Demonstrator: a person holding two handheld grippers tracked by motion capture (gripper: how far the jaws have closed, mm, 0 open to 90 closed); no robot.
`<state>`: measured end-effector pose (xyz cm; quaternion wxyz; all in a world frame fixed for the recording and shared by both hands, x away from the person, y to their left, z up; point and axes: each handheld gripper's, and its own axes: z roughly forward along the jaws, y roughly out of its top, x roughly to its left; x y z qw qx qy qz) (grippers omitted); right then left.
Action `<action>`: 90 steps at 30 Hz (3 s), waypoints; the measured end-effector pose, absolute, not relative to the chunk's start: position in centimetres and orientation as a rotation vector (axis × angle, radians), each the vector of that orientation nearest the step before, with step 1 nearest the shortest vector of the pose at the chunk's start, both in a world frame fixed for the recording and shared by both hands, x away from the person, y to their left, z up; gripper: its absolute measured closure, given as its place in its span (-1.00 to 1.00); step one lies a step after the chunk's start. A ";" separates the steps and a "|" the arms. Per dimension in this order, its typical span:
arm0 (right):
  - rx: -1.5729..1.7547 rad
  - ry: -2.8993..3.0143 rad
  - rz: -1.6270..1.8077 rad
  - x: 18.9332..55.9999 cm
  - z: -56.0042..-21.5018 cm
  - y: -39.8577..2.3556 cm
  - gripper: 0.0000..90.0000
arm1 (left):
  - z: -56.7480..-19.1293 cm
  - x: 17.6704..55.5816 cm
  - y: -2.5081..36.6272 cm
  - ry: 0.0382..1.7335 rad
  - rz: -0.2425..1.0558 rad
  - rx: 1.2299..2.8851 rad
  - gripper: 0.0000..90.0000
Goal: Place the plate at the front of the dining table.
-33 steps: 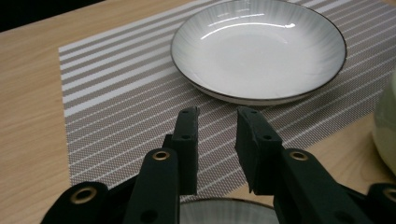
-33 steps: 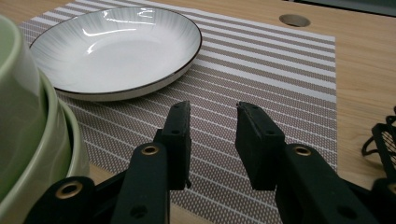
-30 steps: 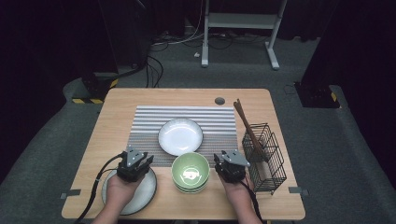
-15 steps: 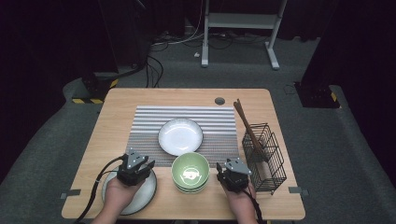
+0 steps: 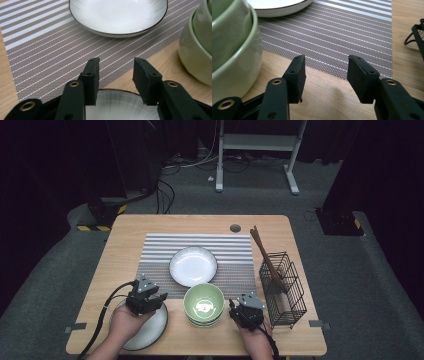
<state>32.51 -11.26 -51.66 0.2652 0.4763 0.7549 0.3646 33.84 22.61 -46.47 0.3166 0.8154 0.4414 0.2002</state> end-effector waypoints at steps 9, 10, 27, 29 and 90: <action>1.295 2.076 1.002 32.7 -51.7 -11.4 -0.01 | -45.9 34.4 21.4 1.156 0.430 2.272 0.04; 1.299 2.078 1.004 32.7 -51.6 -11.5 -0.02 | -45.9 34.5 21.3 1.156 0.423 2.284 0.03; 1.306 2.103 1.013 32.6 -51.6 -11.9 -0.02 | -44.4 36.8 19.9 1.217 0.295 2.498 -0.06; 1.312 2.104 1.013 32.6 -51.7 -12.0 -0.02 | -44.1 37.0 19.6 1.216 0.278 2.507 -0.07; 1.330 2.163 0.960 33.1 -52.4 -11.8 0.02 | -39.5 40.3 19.2 1.340 -0.244 2.498 -0.05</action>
